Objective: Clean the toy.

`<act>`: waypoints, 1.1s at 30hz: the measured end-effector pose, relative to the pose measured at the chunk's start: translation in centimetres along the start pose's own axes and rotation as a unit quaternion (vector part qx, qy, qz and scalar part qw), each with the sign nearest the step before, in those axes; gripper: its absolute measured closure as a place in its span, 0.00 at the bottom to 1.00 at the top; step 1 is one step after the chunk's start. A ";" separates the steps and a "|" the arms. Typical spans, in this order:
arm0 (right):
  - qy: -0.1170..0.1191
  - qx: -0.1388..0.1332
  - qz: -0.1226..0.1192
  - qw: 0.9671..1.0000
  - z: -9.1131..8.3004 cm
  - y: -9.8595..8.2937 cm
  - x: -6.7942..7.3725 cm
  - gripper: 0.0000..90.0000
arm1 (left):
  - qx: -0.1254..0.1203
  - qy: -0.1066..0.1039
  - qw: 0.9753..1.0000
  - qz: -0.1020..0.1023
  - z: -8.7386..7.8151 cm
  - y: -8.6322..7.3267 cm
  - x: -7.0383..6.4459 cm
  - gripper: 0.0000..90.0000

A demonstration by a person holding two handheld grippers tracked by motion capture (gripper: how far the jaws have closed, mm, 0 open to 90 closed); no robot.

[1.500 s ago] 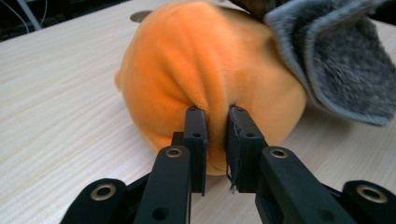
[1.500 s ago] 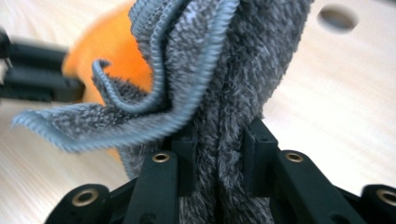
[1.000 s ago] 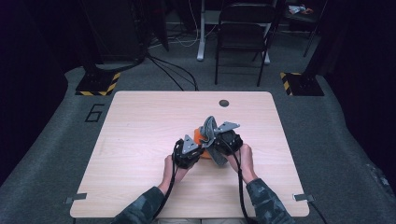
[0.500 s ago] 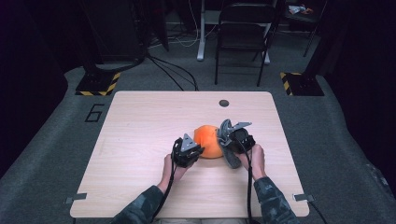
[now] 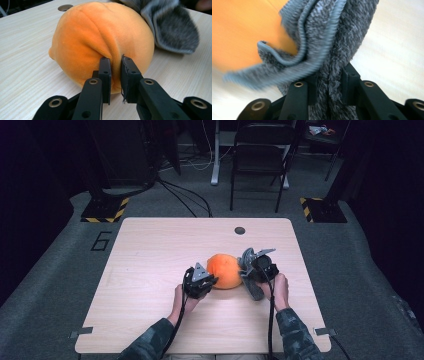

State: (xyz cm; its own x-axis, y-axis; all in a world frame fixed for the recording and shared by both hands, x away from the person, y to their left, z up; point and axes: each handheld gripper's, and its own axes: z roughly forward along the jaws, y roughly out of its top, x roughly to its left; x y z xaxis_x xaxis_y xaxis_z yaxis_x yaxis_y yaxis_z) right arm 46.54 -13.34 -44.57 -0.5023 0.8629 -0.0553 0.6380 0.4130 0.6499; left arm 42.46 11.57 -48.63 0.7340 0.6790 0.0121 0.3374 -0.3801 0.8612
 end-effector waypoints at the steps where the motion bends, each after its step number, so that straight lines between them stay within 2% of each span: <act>1: 0.009 -0.020 -0.005 1.000 -1.0 0.7 0.7 0.79 | 0.000 0.000 1.000 0.003 0.0 0.0 -0.1 0.88; 4: 0.030 -0.054 -0.033 0.998 -2.3 1.9 2.9 0.79 | 0.001 0.001 1.000 0.010 0.0 0.1 -0.3 0.88; 7: 0.039 -0.061 -0.073 0.995 -2.3 2.4 5.4 0.78 | 0.003 0.002 1.000 0.014 0.0 0.1 -0.3 0.88; 8: 0.034 -0.059 -0.089 0.994 -2.0 2.5 5.9 0.78 | 0.002 0.002 1.000 0.015 0.0 0.0 -0.4 0.88; 10: 0.016 -0.050 -0.101 0.994 -1.2 2.2 6.5 0.78 | 0.005 0.000 1.000 0.017 0.0 0.0 -0.3 0.88; 11: 0.012 -0.038 -0.098 0.994 -1.0 2.1 6.4 0.78 | 0.005 -0.003 1.000 0.016 0.1 0.0 -0.4 0.88; 13: 0.020 -0.041 -0.090 0.995 -0.7 1.9 5.7 0.78 | 0.005 -0.002 1.000 0.015 0.1 0.0 -0.4 0.89; 14: 0.015 -0.042 -0.089 0.995 -0.7 1.9 5.4 0.78 | 0.006 -0.002 1.000 0.015 0.1 0.0 -0.4 0.89; 24: 0.008 -0.006 -0.045 0.999 0.0 0.8 2.8 0.78 | 0.003 -0.003 1.000 0.009 0.1 -0.1 -0.2 0.89; 26: 0.012 0.000 -0.036 0.999 0.3 0.6 2.2 0.78 | 0.002 -0.003 1.000 0.011 0.1 -0.1 -0.2 0.88; 33: 0.002 0.029 -0.017 0.999 1.5 -0.6 0.6 0.77 | -0.001 -0.004 1.000 0.008 0.2 -0.1 -0.2 0.89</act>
State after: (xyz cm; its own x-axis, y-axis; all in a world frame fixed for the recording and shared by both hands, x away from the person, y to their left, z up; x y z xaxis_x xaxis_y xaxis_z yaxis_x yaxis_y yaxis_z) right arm 46.76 -12.66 -46.15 -0.5262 0.8473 -0.0726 0.6538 0.4577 0.6025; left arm 42.38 11.39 -48.82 0.7440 0.6679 0.0219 0.3247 -0.3899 0.8617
